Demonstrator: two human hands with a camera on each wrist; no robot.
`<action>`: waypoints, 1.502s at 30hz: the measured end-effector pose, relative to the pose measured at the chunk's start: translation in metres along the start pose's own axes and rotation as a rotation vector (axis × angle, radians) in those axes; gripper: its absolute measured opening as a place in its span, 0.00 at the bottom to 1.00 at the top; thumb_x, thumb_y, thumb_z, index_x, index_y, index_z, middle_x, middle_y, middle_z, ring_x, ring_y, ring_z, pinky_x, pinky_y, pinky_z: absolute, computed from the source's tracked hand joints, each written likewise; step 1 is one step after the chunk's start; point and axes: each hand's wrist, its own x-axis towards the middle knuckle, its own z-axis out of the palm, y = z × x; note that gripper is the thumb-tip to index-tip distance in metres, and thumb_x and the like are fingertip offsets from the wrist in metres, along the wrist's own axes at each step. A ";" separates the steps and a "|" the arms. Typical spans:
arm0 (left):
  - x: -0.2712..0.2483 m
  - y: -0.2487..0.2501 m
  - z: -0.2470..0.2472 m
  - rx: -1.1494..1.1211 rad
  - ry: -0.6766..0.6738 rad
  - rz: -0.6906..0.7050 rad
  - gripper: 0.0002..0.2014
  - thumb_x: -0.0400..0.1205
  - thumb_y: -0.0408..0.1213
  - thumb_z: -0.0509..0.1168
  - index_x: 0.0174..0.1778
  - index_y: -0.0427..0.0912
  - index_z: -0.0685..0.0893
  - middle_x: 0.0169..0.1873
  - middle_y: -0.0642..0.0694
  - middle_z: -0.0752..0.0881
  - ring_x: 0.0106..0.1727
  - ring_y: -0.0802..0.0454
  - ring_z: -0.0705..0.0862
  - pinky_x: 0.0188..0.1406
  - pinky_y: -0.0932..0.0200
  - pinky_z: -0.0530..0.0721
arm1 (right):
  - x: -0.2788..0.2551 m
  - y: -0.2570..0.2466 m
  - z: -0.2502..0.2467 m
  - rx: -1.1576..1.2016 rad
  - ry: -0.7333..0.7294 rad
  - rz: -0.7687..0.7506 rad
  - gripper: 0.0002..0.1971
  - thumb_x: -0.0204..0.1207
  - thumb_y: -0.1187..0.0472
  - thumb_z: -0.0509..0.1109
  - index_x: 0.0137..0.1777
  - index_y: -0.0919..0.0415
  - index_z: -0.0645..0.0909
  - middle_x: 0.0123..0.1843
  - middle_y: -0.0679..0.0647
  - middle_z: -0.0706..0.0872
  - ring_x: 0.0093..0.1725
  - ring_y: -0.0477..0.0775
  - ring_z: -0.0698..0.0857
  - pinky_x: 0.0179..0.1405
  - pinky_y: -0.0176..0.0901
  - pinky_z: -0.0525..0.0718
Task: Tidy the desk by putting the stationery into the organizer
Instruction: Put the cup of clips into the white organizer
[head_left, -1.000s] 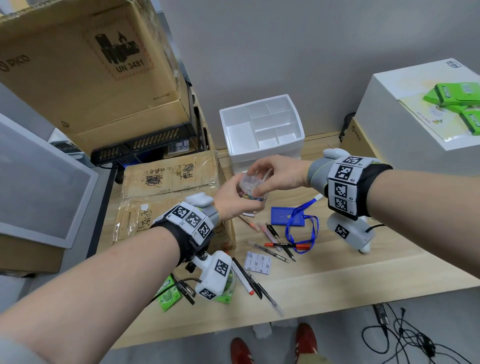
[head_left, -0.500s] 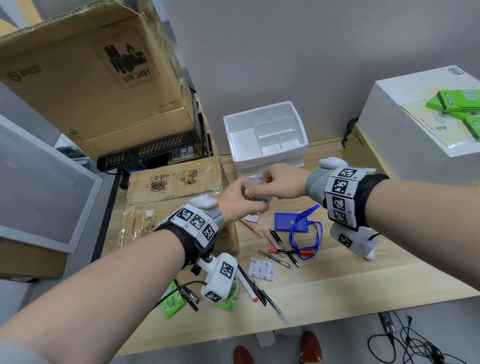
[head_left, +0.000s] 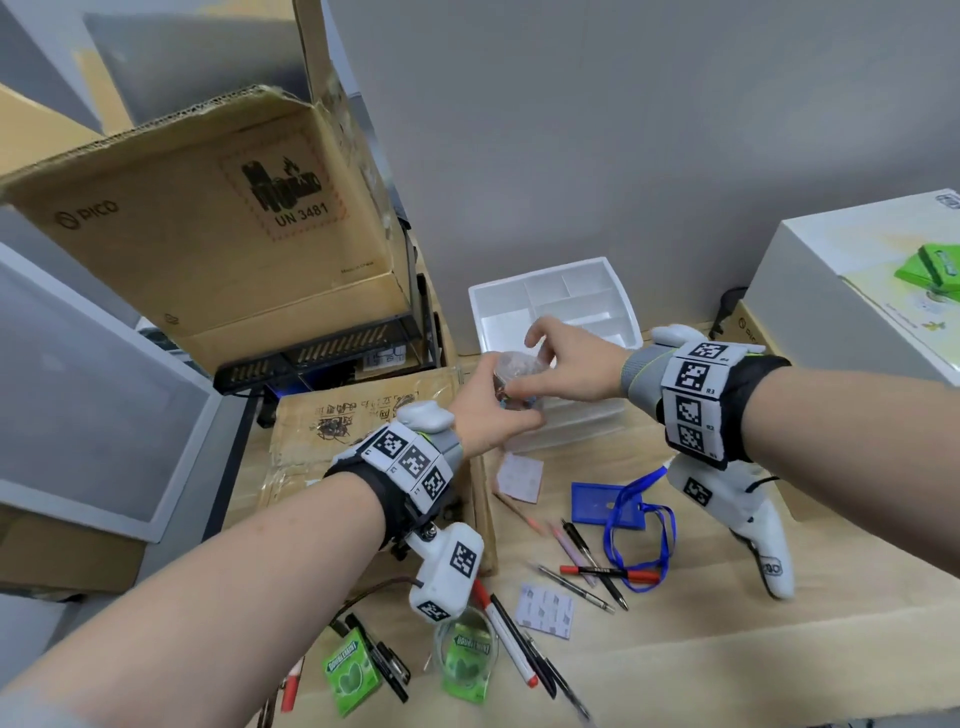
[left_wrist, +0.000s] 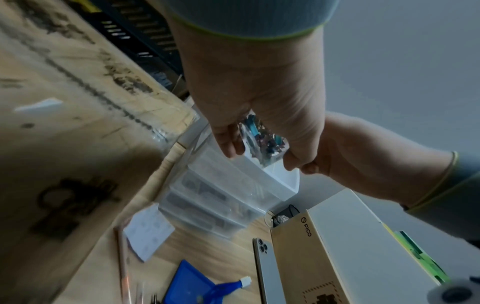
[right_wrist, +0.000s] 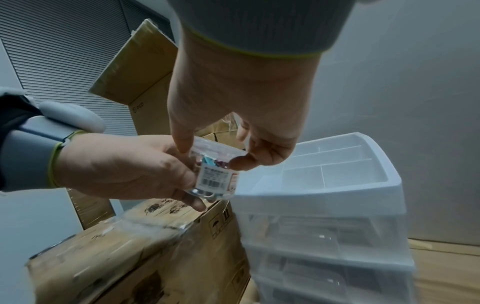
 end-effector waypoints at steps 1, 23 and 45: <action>0.006 0.002 -0.004 0.016 0.001 0.004 0.36 0.67 0.37 0.79 0.69 0.42 0.69 0.50 0.50 0.83 0.48 0.56 0.85 0.40 0.73 0.80 | 0.009 -0.001 -0.004 -0.005 0.044 -0.009 0.33 0.67 0.40 0.80 0.63 0.56 0.70 0.51 0.55 0.86 0.49 0.56 0.84 0.54 0.52 0.83; 0.073 -0.012 -0.027 0.763 -0.015 0.090 0.20 0.67 0.41 0.70 0.53 0.39 0.78 0.53 0.42 0.72 0.49 0.46 0.75 0.48 0.52 0.81 | 0.110 0.024 0.018 -0.503 0.290 -0.265 0.16 0.72 0.48 0.70 0.51 0.60 0.84 0.53 0.57 0.81 0.47 0.64 0.83 0.40 0.48 0.79; 0.065 0.001 -0.018 0.916 0.023 0.109 0.19 0.75 0.40 0.68 0.60 0.38 0.78 0.57 0.39 0.75 0.54 0.43 0.78 0.46 0.57 0.73 | 0.090 0.027 0.019 -0.664 0.100 -0.168 0.37 0.69 0.61 0.66 0.82 0.57 0.62 0.83 0.51 0.66 0.85 0.59 0.57 0.83 0.69 0.52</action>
